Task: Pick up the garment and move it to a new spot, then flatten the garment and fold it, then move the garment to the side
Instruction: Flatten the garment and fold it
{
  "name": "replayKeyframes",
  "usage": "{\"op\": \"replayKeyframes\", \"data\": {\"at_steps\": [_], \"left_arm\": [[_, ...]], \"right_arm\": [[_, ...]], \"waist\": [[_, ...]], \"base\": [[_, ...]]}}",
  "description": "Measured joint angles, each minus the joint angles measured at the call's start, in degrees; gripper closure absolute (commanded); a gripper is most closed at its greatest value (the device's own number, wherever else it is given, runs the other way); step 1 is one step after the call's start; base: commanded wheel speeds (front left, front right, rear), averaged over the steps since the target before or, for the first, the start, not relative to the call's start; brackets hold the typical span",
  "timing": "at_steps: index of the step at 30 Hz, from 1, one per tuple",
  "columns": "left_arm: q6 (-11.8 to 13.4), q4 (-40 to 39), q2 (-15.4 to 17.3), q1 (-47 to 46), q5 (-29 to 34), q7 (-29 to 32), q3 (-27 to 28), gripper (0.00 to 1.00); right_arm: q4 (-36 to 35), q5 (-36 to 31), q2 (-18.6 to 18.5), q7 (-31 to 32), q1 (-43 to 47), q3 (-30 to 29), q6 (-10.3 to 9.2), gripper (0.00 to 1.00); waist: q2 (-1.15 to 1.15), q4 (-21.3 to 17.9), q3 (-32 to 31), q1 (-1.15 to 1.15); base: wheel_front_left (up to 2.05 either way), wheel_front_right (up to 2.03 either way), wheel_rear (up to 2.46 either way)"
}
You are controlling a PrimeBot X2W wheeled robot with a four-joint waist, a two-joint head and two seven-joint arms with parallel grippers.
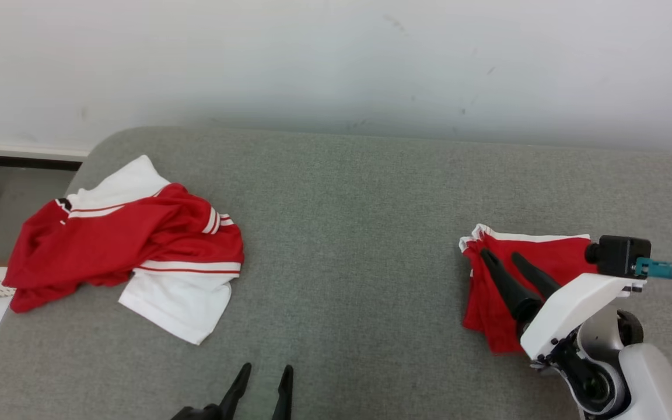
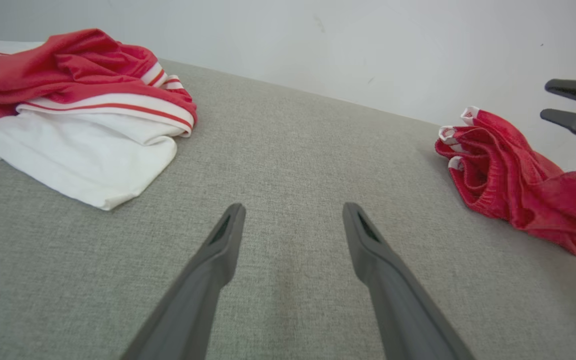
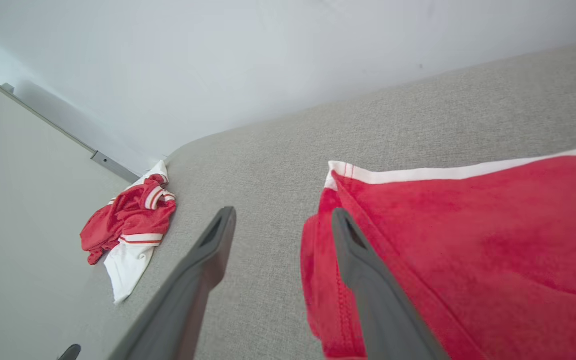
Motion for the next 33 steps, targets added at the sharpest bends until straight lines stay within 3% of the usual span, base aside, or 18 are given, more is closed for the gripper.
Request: {"op": "replayKeyframes", "data": {"at_steps": [3, 6, 13, 21, 27, 28, 29, 30, 31, 32, 33], "left_arm": [[0.01, 0.13, 0.0, 0.74, 0.41, -0.01, 0.67, 0.0], [0.04, 0.04, -0.01, 1.72, 0.51, -0.01, 1.15, 0.0], [0.1, -0.42, -0.08, 4.32, 0.55, -0.01, 2.1, 0.0], [0.23, -2.21, -0.07, 6.92, 0.96, -0.01, 3.83, 0.0], [0.04, -2.75, -0.05, 7.32, 1.0, -0.01, 4.17, 0.0], [-0.01, -2.76, -0.07, 7.31, 1.01, -0.01, 4.09, 0.0], [-0.04, -2.71, -0.05, 7.28, 1.02, -0.01, 3.97, 0.0], [-0.22, -2.64, -0.05, 7.21, 1.05, -0.01, 3.85, 0.0], [-0.4, -2.63, -0.07, 7.08, 1.09, -0.01, 3.65, 0.0], [-0.4, -2.59, -0.07, 6.94, 1.1, -0.01, 3.56, 0.0], [-0.41, -2.53, -0.07, 6.83, 1.11, -0.01, 3.56, 0.0]], "right_arm": [[-3.25, 2.14, 0.14, -2.9, 2.15, 1.68, 0.0, 0.0], [-7.77, 0.18, -0.14, -5.65, 4.75, 2.72, 0.01, 0.0], [-12.83, -9.33, -7.6, -14.58, 12.55, 2.36, 0.01, 0.0], [-8.8, -16.01, -11.32, -26.89, 18.59, -4.67, 0.01, 0.0], [-2.23, -19.57, -11.41, -32.26, 18.75, -5.37, 0.01, 0.0], [-0.93, -19.94, -11.27, -32.47, 18.47, -5.05, 0.01, 0.13], [0.35, -20.02, -11.0, -32.77, 18.09, -4.61, 0.01, 0.45], [1.56, -20.2, -10.71, -33.15, 17.46, -4.05, 0.01, 0.45], [2.81, -20.42, -10.37, -33.31, 16.62, -3.67, 0.01, 0.8], [4.13, -20.78, -10.03, -33.55, 15.63, -3.32, 0.01, 1.0], [5.46, -21.03, -9.81, -33.7, 14.61, -2.59, 0.01, 1.0]], "waist": [[0.0, -0.71, -1.05, 0.0], [0.0, -1.45, -2.21, 0.0], [0.0, -2.9, -5.04, 0.0], [0.0, -3.82, -6.85, 0.0], [0.0, -3.68, -6.35, 0.0], [0.0, -3.51, -6.18, 0.0], [0.0, -3.3, -6.01, 0.0], [0.0, -3.05, -5.83, 0.0], [0.0, -2.81, -5.58, 0.0], [0.0, -2.56, -5.28, 0.0], [0.0, -2.3, -4.95, 0.0]], "base": [[0.0, 0.0, 0.0], [0.0, 0.0, 0.0], [0.0, 0.0, 0.0], [0.0, 0.0, 0.0], [0.0, 0.0, 0.0], [0.0, 0.0, 0.0], [0.0, 0.0, 0.0], [0.0, 0.0, 0.0], [0.0, 0.0, 0.0], [0.0, 0.0, 0.0], [0.0, 0.0, 0.0]]}}
